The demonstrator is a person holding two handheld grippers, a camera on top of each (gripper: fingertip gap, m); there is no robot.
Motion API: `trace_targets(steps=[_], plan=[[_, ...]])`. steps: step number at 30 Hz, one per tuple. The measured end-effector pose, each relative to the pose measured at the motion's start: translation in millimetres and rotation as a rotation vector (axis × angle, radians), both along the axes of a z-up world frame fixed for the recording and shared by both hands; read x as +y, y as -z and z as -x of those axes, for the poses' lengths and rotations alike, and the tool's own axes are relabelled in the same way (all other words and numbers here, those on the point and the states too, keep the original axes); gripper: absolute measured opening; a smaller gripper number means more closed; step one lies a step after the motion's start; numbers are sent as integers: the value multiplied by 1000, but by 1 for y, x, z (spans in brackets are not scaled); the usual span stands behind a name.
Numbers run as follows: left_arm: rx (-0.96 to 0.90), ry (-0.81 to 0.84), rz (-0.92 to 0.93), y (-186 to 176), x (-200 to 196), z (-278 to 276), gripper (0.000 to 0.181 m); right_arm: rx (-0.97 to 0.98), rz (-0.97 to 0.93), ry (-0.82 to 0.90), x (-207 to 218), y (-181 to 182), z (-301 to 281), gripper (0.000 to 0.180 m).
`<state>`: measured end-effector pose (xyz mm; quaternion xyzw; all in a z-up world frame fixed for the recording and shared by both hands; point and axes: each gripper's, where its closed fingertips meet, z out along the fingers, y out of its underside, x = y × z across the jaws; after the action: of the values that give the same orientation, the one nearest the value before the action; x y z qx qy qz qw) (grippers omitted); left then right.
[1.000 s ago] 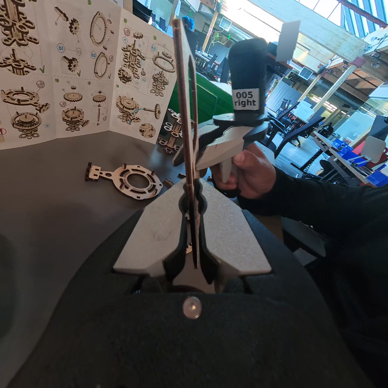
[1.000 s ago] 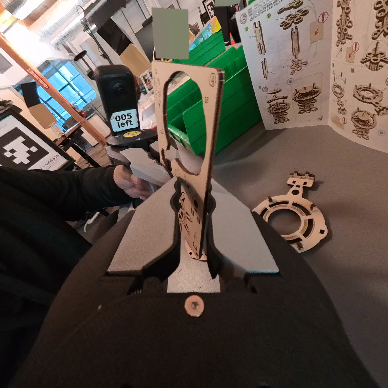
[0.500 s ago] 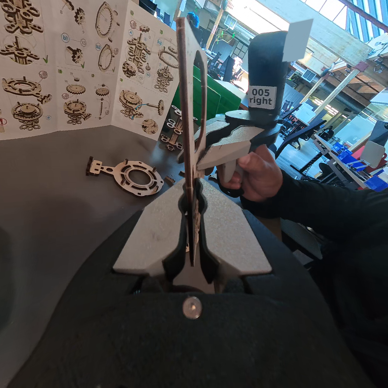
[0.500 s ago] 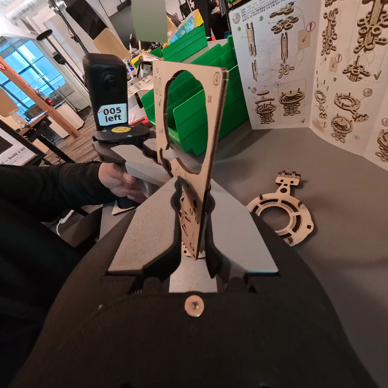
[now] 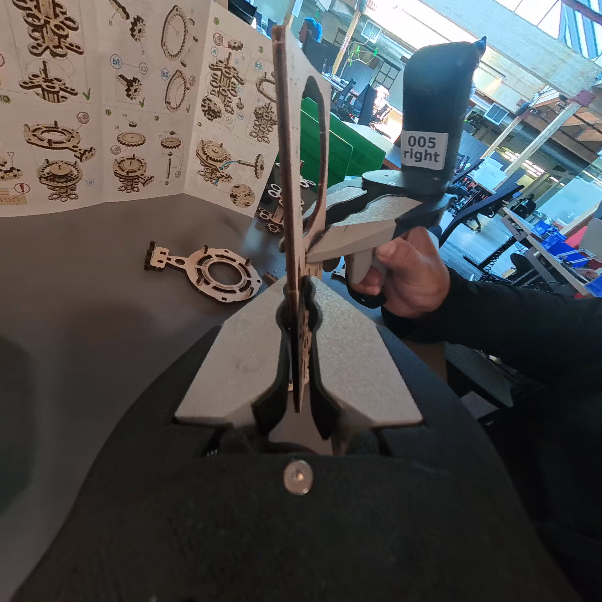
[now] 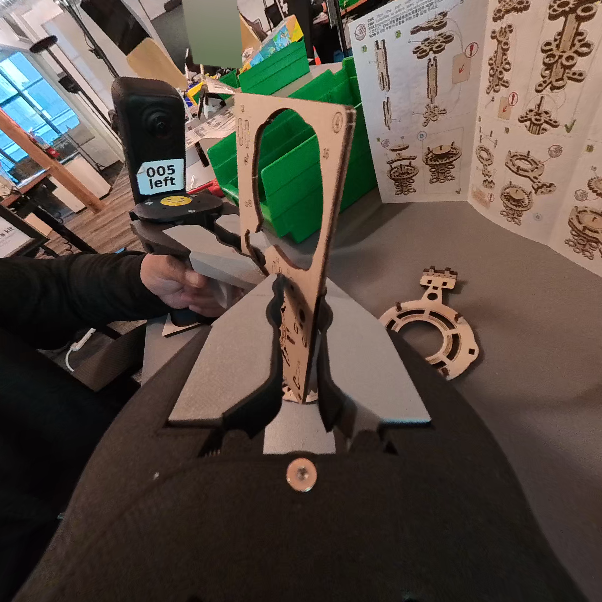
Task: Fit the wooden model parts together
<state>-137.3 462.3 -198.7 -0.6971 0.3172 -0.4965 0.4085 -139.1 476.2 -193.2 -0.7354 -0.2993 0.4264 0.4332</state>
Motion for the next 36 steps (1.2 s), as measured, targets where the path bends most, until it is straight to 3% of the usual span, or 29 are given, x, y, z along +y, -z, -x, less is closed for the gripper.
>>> trace_targets(steps=[6, 11, 16, 36], plan=[[-101, 44, 101, -5, 0, -1, 0, 122, 54, -76, 1, -3, 1, 19], [-89, 26, 85, -4, 1, -1, 0, 41, -27, -17, 6, -1, -1, 27], [-91, 29, 71, -5, 0, -1, 0, 106, 21, -45, 4, -4, -2, 23], [37, -47, -30, 2, 3, -1, 1, -12, 8, 39, 6, 2, -4, 22]])
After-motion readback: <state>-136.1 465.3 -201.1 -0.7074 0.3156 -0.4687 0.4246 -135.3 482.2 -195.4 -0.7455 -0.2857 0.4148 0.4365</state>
